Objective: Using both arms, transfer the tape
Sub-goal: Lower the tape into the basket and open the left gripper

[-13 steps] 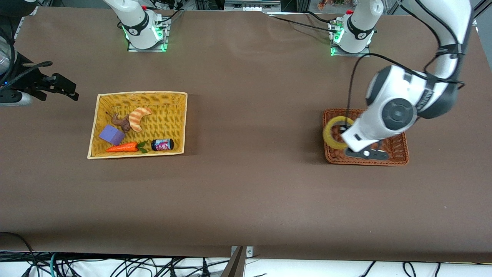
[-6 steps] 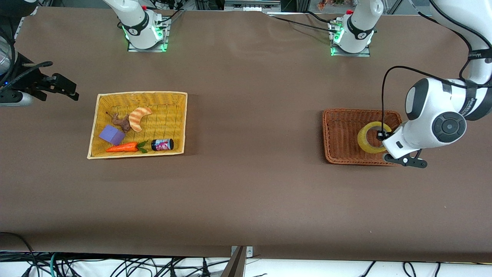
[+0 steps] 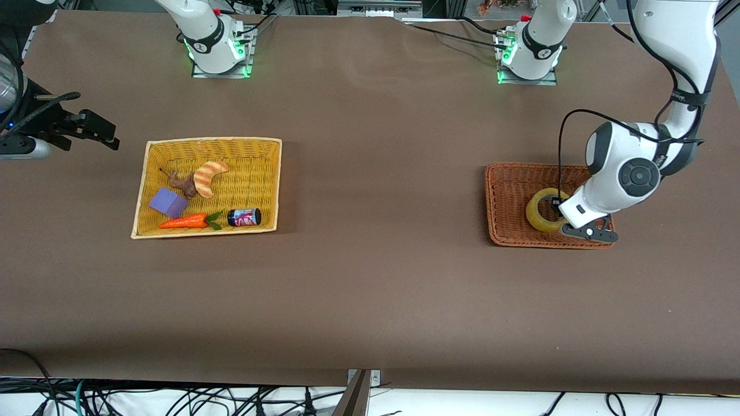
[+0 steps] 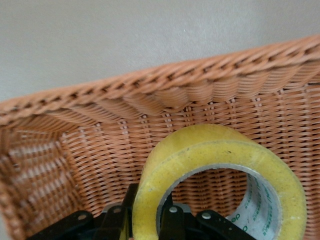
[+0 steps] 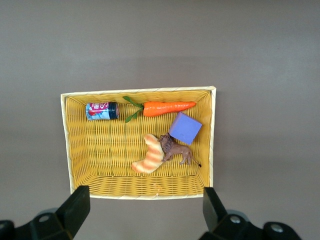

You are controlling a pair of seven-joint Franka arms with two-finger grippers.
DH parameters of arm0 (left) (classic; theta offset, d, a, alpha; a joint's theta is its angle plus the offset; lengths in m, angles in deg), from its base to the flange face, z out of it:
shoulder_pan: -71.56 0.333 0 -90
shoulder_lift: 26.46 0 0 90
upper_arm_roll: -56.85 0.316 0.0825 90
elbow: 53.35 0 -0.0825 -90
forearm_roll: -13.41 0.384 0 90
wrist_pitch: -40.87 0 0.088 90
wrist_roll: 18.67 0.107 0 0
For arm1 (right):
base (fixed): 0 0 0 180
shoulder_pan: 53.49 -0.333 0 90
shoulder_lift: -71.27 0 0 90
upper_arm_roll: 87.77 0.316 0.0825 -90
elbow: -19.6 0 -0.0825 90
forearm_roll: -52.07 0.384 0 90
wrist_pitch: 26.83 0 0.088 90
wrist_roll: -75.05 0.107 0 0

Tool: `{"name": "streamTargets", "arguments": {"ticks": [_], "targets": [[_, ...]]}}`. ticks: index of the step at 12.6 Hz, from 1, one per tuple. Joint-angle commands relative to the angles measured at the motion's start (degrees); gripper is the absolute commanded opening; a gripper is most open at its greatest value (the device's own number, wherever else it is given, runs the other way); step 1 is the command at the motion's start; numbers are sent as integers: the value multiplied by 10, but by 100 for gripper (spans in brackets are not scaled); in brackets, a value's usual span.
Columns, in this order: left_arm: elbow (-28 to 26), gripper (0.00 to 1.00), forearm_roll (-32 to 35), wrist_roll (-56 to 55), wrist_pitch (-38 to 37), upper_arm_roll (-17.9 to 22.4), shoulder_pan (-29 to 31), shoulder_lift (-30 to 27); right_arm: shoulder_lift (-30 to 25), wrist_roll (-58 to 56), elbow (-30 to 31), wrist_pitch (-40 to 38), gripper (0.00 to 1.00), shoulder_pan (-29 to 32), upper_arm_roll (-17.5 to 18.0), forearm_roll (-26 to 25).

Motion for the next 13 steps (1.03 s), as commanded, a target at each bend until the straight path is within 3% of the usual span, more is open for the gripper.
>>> {"name": "streamTargets", "arguments": {"ticks": [1,5,7,10,13], "targets": [[-65,0,-7,14,84,6,0,-16,4,-7,-13,-12,100,-5,-5,-1],[-69,2,-7,13,109,5,3,-2,5,-6,-13,-11,100,-5,-5,0],[-55,99,-8,8,96,4,3,-8,5,-4,-14,-7,100,-5,-5,1],[12,100,-16,7,-60,-3,-6,-58,4,2,-14,-7,100,-5,-7,1],[187,100,-55,4,-305,-11,-9,-62,5,0,-14,-7,100,-4,-7,-2]]}}
